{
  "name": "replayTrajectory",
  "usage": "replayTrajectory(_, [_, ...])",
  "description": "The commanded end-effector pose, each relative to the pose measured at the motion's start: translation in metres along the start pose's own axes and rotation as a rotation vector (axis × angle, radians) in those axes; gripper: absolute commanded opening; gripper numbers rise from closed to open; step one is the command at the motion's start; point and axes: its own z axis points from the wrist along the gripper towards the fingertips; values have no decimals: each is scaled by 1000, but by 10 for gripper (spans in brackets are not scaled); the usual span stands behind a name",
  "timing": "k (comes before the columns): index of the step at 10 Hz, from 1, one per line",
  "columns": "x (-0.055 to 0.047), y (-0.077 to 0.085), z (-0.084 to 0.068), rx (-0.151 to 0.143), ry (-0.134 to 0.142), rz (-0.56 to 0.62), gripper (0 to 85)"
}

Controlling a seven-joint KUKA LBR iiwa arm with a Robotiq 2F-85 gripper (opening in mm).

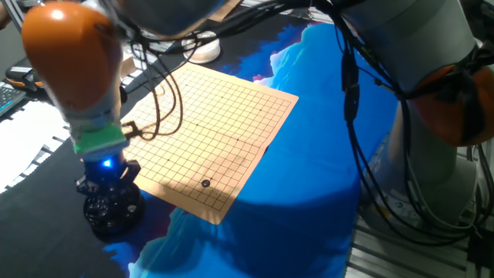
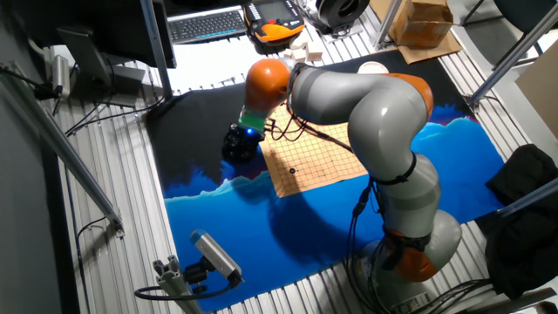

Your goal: Play the first move as black on the 3-4 point in the upper right corner of the Go board

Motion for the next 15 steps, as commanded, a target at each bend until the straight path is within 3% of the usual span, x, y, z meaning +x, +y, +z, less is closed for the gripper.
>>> replayTrajectory(1, [3,0,5,4,-1,12,510])
replayTrajectory(5, [6,0,9,2,1,10,510])
replayTrajectory(8, [8,0,11,-3,27,-14,510])
replayTrajectory(9, [8,1,12,-5,29,-17,340])
replayTrajectory(15, [8,1,16,0,19,-26,340])
